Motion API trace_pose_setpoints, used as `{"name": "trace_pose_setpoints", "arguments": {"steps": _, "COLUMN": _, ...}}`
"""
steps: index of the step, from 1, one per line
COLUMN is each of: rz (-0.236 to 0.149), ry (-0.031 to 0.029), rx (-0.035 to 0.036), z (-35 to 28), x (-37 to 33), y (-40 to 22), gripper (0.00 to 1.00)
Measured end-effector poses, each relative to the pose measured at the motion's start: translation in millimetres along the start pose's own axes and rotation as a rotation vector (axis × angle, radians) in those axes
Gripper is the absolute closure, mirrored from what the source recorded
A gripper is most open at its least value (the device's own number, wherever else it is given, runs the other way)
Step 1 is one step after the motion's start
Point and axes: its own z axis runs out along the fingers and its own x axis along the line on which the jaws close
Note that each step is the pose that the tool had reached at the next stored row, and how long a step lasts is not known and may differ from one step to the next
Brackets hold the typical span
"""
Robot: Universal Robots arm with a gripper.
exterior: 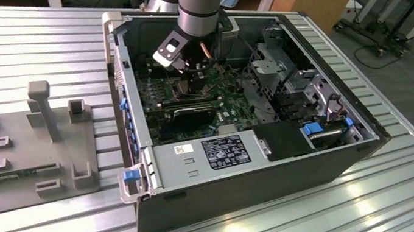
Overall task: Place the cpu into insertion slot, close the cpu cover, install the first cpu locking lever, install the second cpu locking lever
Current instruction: 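Place the cpu into insertion slot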
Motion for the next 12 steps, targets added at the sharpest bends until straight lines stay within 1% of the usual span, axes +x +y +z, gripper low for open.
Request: {"name": "trace_pose_setpoints", "arguments": {"steps": 12, "rz": 0.000, "ry": 0.0000, "rx": 0.0000, "z": 0.5, "x": 0.0, "y": 0.0, "gripper": 0.46}}
